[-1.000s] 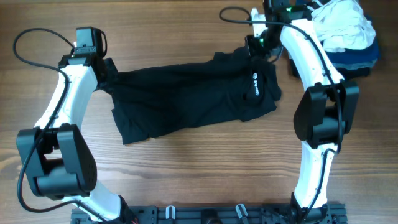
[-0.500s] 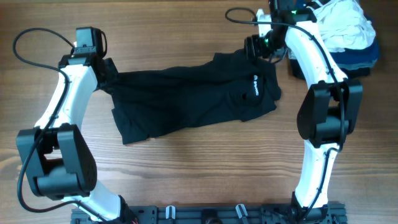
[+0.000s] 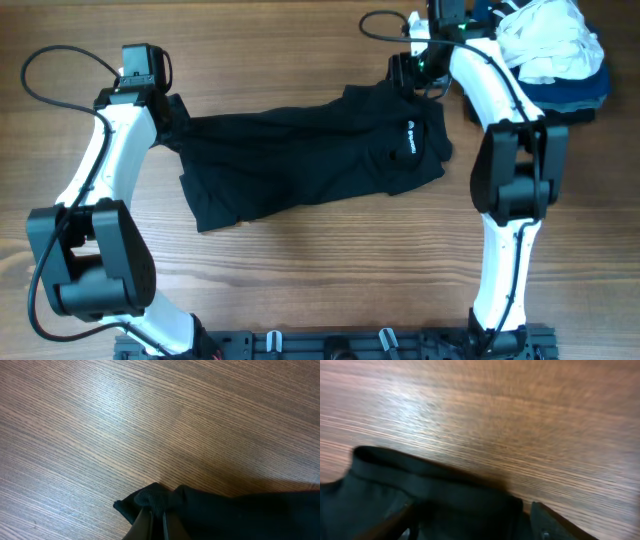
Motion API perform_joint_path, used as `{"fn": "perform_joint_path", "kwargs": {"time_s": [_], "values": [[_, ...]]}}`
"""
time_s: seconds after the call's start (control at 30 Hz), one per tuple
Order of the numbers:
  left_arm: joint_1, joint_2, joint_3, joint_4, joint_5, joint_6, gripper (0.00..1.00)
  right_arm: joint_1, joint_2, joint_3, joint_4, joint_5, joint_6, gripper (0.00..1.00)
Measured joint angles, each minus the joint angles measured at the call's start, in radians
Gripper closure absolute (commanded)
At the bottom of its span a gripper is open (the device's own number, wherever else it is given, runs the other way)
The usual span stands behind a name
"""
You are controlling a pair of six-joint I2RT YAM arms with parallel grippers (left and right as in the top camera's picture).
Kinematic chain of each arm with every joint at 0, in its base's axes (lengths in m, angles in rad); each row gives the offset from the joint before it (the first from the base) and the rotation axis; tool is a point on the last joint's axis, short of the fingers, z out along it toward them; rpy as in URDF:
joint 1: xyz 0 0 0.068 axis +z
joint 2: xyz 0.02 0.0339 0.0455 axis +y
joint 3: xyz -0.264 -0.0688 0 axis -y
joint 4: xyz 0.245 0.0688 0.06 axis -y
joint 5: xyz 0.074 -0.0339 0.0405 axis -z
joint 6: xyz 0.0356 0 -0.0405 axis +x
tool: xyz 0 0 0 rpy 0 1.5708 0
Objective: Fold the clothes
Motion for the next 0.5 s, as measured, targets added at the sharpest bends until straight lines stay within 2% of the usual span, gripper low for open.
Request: {"fn": "perform_joint_path", "kwargs": {"time_s": [0.07,0.13,0.17,0.27,0.5], "values": [[0.000,0.000,0.000,0.000,0.000,0.000,0.96,0.000,0.014,0.000,0.010,-0.010,0.005,0.40],[0.000,0.000,0.000,0.000,0.000,0.000,0.96,0.000,0.017,0.000,0.031,-0.020,0.020,0.54],[0.000,0.000,0.000,0.000,0.000,0.000,0.96,0.000,0.017,0.000,0.042,-0.025,0.029,0.69],[0.000,0.000,0.000,0.000,0.000,0.000,0.96,0.000,0.017,0.000,0.071,-0.035,0.050,0.96],[0.000,0.000,0.000,0.004,0.000,0.000,0.96,0.000,0.017,0.000,0.091,-0.056,0.061,0.96]]}}
